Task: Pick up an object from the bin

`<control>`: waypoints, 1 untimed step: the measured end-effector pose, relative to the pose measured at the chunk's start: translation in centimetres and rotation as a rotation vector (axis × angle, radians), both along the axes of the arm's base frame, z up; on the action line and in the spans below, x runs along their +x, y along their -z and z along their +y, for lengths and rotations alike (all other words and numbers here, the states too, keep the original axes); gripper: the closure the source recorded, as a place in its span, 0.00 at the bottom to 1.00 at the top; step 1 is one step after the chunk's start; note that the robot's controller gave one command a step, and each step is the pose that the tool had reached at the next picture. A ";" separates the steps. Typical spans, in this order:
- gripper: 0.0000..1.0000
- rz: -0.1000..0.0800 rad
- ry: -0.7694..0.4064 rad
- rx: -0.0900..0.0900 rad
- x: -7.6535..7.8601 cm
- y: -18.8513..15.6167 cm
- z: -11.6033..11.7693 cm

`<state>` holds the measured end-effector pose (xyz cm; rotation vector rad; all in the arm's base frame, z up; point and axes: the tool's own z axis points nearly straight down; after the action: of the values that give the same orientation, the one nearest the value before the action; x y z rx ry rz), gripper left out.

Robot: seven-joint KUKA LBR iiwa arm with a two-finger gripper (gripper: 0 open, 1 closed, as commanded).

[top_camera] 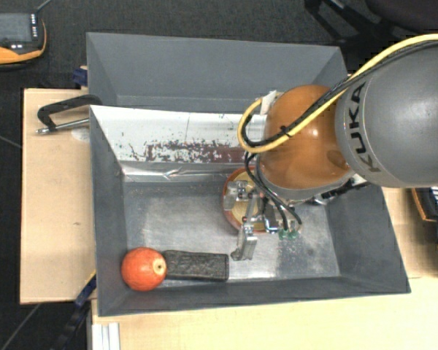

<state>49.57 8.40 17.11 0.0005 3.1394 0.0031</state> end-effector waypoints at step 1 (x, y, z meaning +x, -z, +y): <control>0.00 0.005 -0.071 -0.002 0.1 8.7 -5.7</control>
Offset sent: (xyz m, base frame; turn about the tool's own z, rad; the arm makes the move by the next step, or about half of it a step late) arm 0.0022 -0.0536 -0.0838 -0.0756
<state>49.70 2.75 8.36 -0.1118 3.1424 0.0004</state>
